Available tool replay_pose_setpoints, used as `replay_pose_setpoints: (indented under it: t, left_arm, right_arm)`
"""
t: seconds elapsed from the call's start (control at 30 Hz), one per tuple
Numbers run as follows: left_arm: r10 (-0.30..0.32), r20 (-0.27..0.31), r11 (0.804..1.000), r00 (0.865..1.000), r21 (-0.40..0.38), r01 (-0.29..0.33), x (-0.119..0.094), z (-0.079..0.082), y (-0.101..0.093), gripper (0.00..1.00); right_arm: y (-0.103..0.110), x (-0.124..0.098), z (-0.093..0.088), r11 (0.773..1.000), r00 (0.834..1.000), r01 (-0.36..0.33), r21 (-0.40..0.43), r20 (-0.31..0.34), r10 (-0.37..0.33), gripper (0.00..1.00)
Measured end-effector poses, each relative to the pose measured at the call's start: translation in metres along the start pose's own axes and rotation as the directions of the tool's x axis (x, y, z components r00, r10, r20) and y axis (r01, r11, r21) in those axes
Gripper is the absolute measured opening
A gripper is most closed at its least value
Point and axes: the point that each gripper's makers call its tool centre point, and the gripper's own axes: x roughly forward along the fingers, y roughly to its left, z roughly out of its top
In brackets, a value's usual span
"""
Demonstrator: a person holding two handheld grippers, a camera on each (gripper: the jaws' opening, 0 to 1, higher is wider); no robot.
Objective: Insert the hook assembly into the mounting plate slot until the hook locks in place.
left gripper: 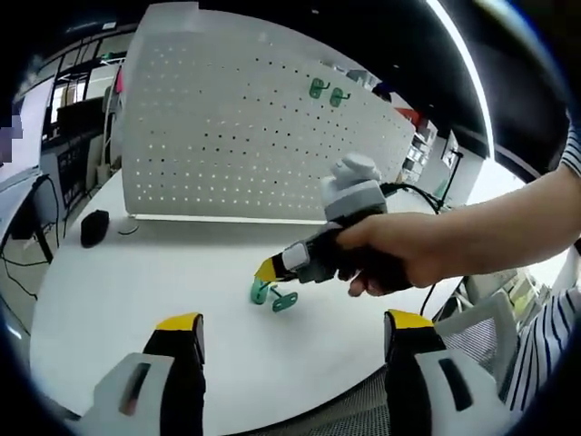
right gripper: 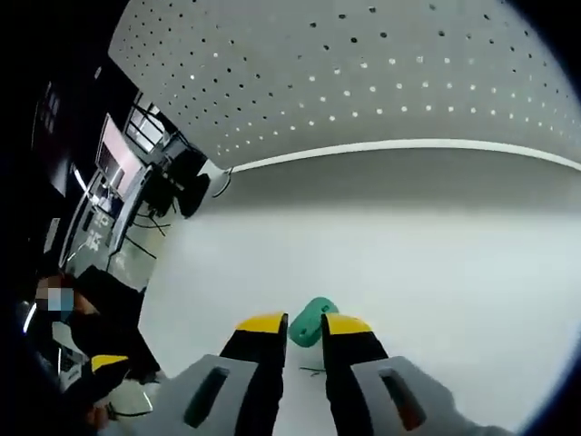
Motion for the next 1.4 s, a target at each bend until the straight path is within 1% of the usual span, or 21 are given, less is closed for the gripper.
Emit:
replay_pose_setpoints:
  t: [0.07, 0.33, 0.37, 0.4, 0.5, 0.57, 0.63, 0.73, 0.83, 0.9, 0.97, 1.03, 1.07, 1.1, 1.13, 1.2, 1.27, 1.3, 1.37, 1.4]
  left_arm:
    - [0.002, 0.0, 1.0, 1.0, -0.005, -0.002, 0.0, 0.0, 0.001, 0.83]
    - [0.005, -0.002, 1.0, 1.0, -0.008, -0.005, 0.001, 0.0, 0.001, 0.82]
    - [0.006, -0.003, 1.0, 1.0, -0.009, -0.006, 0.0, 0.0, 0.001, 0.82]
    - [0.006, -0.003, 1.0, 1.0, -0.007, -0.006, 0.0, 0.0, 0.001, 0.82]
    - [0.007, -0.005, 1.0, 1.0, -0.013, -0.007, 0.0, -0.001, 0.002, 0.82]
    - [0.008, -0.005, 1.0, 1.0, -0.016, -0.008, 0.0, -0.001, 0.002, 0.82]
    - [0.007, -0.009, 1.0, 1.0, -0.016, -0.007, 0.0, -0.001, 0.002, 0.82]
    - [0.006, -0.01, 1.0, 1.0, -0.014, -0.006, 0.0, -0.002, 0.002, 0.82]
    - [0.007, -0.01, 1.0, 1.0, -0.018, -0.007, 0.0, -0.001, 0.002, 0.83]
    - [0.003, -0.009, 1.0, 1.0, -0.028, -0.003, 0.0, -0.001, 0.002, 0.82]
    - [0.004, -0.007, 0.999, 1.0, -0.034, -0.004, 0.0, -0.001, 0.002, 0.83]
    - [-0.004, -0.002, 0.998, 1.0, -0.059, 0.004, -0.001, 0.0, 0.002, 0.82]
    - [-0.005, 0.006, 0.997, 1.0, -0.08, 0.005, -0.002, 0.001, 0.003, 0.82]
    - [-0.004, 0.011, 0.996, 1.0, -0.093, 0.005, -0.002, 0.002, 0.005, 0.83]
    - [-0.001, 0.018, 0.993, 1.0, -0.116, 0.003, -0.002, 0.003, 0.006, 0.83]
    - [0.0, 0.029, 0.99, 1.0, -0.142, 0.004, -0.003, 0.004, 0.009, 0.83]
    - [-0.005, 0.035, 0.986, 0.999, -0.164, 0.01, -0.004, 0.005, 0.009, 0.83]
    - [-0.009, 0.037, 0.985, 0.999, -0.173, 0.015, -0.004, 0.005, 0.009, 0.83]
    - [-0.015, 0.037, 0.983, 0.999, -0.18, 0.022, -0.003, 0.005, 0.007, 0.83]
    - [-0.015, 0.035, 0.984, 0.999, -0.179, 0.021, -0.003, 0.005, 0.007, 0.82]
  right_arm:
    - [-0.001, 0.002, -0.001, 1.0, 1.0, 0.004, 0.014, -0.009, -0.004, 0.07]
    - [-0.002, 0.005, 0.0, 1.0, 1.0, 0.017, 0.023, -0.013, -0.016, 0.03]
    - [-0.002, 0.005, 0.0, 1.0, 1.0, 0.017, 0.026, -0.012, -0.016, 0.01]
    - [-0.001, 0.005, 0.003, 0.999, 1.0, 0.016, 0.029, 0.005, -0.016, 0.0]
    - [0.001, 0.004, 0.003, 1.0, 1.0, 0.01, 0.028, 0.005, -0.011, 0.0]
    - [0.003, 0.003, 0.003, 0.999, 1.0, 0.0, 0.053, 0.007, 0.0, 0.0]
    - [0.003, 0.002, 0.003, 0.998, 1.0, -0.003, 0.062, 0.011, 0.002, 0.0]
    - [0.005, -0.001, 0.005, 0.998, 1.0, -0.009, 0.054, 0.02, 0.008, 0.0]
    - [0.007, -0.005, 0.011, 1.0, 0.999, -0.015, 0.027, 0.044, 0.014, 0.0]
    - [0.008, -0.007, 0.014, 0.999, 0.998, -0.021, 0.026, 0.052, 0.02, 0.0]
    - [0.01, -0.014, 0.02, 1.0, 0.997, -0.026, 0.015, 0.078, 0.025, 0.0]
    - [0.012, -0.019, 0.023, 0.999, 0.995, -0.035, 0.005, 0.094, 0.034, 0.0]
    - [0.012, -0.022, 0.026, 0.999, 0.993, -0.031, -0.013, 0.115, 0.032, 0.0]
    - [0.011, -0.025, 0.027, 0.999, 0.992, -0.023, -0.025, 0.123, 0.026, 0.0]
    - [0.009, -0.029, 0.031, 0.999, 0.989, -0.016, -0.034, 0.149, 0.021, 0.0]
    - [0.01, -0.037, 0.033, 0.999, 0.985, -0.028, -0.025, 0.168, 0.032, 0.0]
    - [0.013, -0.044, 0.035, 0.998, 0.981, -0.038, -0.041, 0.19, 0.045, 0.0]
    - [0.015, -0.047, 0.038, 0.998, 0.976, -0.049, -0.05, 0.208, 0.058, 0.0]
    - [0.025, -0.056, 0.041, 0.994, 0.966, -0.093, -0.06, 0.237, 0.104, 0.0]
    - [0.027, -0.059, 0.042, 0.992, 0.963, -0.095, -0.084, 0.246, 0.113, 0.0]
